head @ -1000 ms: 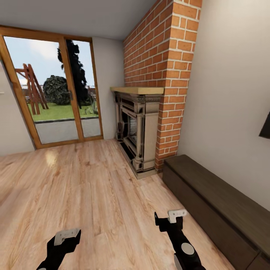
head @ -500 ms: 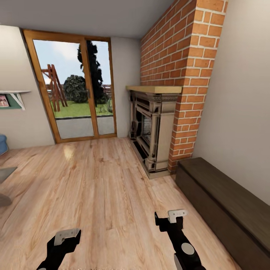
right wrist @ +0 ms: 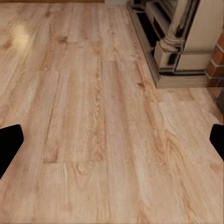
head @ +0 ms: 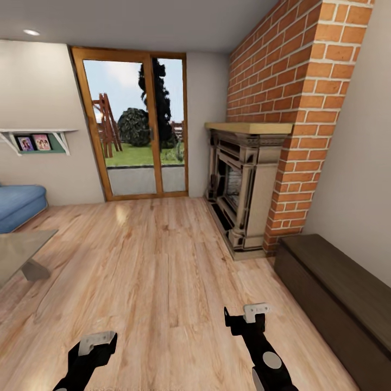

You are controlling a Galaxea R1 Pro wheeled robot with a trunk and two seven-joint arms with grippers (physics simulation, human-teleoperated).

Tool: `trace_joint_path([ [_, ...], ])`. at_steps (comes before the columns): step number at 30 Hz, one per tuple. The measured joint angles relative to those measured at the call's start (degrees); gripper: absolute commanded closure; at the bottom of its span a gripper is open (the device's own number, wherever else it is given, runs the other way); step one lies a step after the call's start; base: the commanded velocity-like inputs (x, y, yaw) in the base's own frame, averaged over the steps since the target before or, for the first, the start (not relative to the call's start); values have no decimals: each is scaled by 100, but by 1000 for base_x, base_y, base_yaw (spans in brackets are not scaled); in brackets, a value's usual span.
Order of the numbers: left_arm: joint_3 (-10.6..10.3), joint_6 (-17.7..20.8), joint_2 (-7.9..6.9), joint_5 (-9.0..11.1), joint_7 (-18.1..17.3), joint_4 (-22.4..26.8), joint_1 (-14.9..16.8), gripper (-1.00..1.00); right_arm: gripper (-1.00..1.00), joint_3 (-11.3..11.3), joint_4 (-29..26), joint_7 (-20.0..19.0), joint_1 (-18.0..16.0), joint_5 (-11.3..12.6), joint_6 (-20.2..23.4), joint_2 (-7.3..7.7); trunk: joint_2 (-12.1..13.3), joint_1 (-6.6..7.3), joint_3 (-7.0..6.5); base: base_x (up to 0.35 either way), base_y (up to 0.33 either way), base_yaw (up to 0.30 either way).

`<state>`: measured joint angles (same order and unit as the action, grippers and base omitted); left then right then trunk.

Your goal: Turn on the radio receiver that's on the table in the living room.

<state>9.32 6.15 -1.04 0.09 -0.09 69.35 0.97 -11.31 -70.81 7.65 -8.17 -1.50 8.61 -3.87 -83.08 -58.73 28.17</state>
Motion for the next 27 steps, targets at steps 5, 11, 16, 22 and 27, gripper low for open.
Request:
trace_joint_path([
  [5,0,0,-1,0,0,0,0,-100,-100,4,1,0,0,0,0,0,0,0,16,0,0,257],
  [11,0,0,-1,0,0,0,0,-100,-100,6,3,0,0,0,0,0,0,0,35,0,0,257],
  [16,0,0,-1,0,0,-1,0,-100,-100,6,1,0,0,0,0,0,0,0,51,0,0,257],
  [22,0,0,-1,0,0,0,0,-100,-100,6,1,0,0,0,0,0,0,0,70,0,0,257],
  [27,0,0,-1,0,0,-6,0,-100,-100,6,1,0,0,0,0,0,0,0,86,0,0,257],
])
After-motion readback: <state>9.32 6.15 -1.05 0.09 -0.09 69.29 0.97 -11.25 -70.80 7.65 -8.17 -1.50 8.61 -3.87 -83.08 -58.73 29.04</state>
